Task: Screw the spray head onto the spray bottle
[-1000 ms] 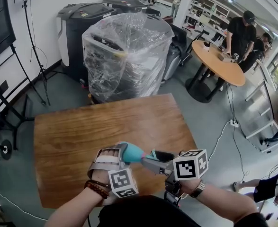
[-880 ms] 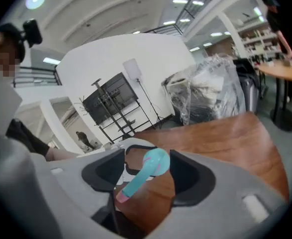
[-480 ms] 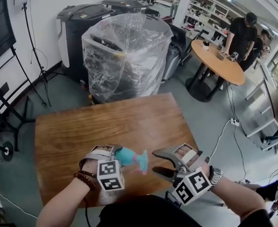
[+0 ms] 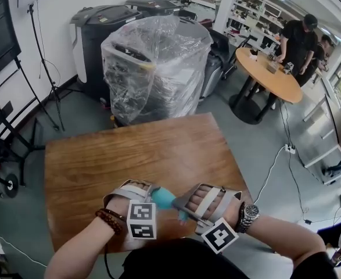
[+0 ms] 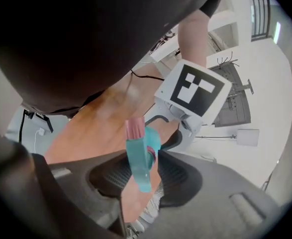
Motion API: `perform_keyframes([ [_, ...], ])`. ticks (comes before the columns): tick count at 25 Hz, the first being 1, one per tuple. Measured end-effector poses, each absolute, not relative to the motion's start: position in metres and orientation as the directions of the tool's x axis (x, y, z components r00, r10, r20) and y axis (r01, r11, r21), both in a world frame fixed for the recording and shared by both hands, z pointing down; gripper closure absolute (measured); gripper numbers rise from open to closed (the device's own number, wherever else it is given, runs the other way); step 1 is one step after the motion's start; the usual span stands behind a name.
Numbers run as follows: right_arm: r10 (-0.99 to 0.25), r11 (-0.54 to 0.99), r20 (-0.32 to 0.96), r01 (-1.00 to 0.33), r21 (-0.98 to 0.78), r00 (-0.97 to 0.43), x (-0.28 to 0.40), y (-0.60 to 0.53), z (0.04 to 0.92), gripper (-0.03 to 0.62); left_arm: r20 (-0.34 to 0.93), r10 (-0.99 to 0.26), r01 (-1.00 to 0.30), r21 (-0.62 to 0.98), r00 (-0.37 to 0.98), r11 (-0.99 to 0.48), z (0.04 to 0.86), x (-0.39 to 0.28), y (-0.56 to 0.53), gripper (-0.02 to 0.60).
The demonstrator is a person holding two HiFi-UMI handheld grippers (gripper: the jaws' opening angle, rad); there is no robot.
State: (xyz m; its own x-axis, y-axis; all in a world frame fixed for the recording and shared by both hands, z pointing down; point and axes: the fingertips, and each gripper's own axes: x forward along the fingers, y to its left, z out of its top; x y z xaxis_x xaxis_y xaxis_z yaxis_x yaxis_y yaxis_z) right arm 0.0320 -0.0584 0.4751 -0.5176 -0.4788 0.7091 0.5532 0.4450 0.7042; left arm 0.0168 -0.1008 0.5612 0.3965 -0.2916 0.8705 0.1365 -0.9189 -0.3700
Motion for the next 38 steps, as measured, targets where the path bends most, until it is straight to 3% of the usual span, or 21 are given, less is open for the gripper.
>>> perform_keyframes([
  [3, -0.480, 0.471, 0.716, 0.540, 0.697, -0.506, 0.035, -0.059, 0.477, 0.474, 0.860, -0.322, 0.125, -0.398, 0.397, -0.909, 0.559, 0.018, -0.103, 0.213],
  [5, -0.452, 0.591, 0.747, 0.463, 0.660, -0.487, 0.040, -0.062, 0.480, 0.476, 0.845, -0.351, 0.101, -0.423, 0.402, -0.901, 0.556, 0.018, -0.107, 0.213],
  [8, -0.373, 0.851, 0.771, 0.142, 0.507, -0.517, 0.044, -0.077, 0.475, 0.477, 0.806, -0.421, 0.024, -0.473, 0.416, -0.881, 0.550, 0.019, -0.118, 0.213],
  [10, -0.340, 0.936, 0.756, -0.128, 0.327, -0.559, 0.046, -0.093, 0.471, 0.477, 0.769, -0.489, -0.040, -0.520, 0.412, -0.853, 0.544, 0.020, -0.129, 0.213],
  [13, -0.325, 0.884, 0.720, -0.467, 0.002, -0.613, 0.050, -0.114, 0.463, 0.477, 0.720, -0.575, -0.127, -0.576, 0.388, -0.808, 0.539, 0.021, -0.142, 0.215],
  [15, -0.318, 0.785, 0.695, -0.590, -0.188, -0.645, 0.054, -0.122, 0.463, 0.477, 0.702, -0.607, -0.165, -0.593, 0.373, -0.788, 0.539, 0.022, -0.145, 0.213],
  [19, -0.319, 0.684, 0.677, -0.656, -0.320, -0.663, 0.058, -0.125, 0.464, 0.476, 0.689, -0.627, -0.193, -0.603, 0.365, -0.774, 0.541, 0.024, -0.146, 0.213],
  [27, -0.371, 0.756, 0.675, -0.630, -0.180, -0.638, 0.057, -0.125, 0.460, 0.456, 0.715, -0.575, -0.250, -0.519, 0.398, -0.817, 0.550, 0.027, -0.144, 0.213],
  [29, -0.393, 0.763, 0.658, -0.627, -0.156, -0.642, 0.059, -0.127, 0.455, 0.399, 0.727, -0.541, -0.297, -0.453, 0.422, -0.841, 0.558, 0.024, -0.144, 0.213],
  [33, -0.472, 0.749, 0.608, -0.654, -0.106, -0.639, 0.071, -0.134, 0.443, 0.399, 0.710, -0.462, -0.444, -0.230, 0.532, -0.866, 0.576, 0.017, -0.148, 0.212],
  [38, -0.522, 0.710, 0.583, -0.696, -0.107, -0.622, 0.082, -0.137, 0.443, 0.399, 0.630, -0.511, -0.615, -0.066, 0.585, -0.785, 0.594, 0.002, -0.171, 0.211],
])
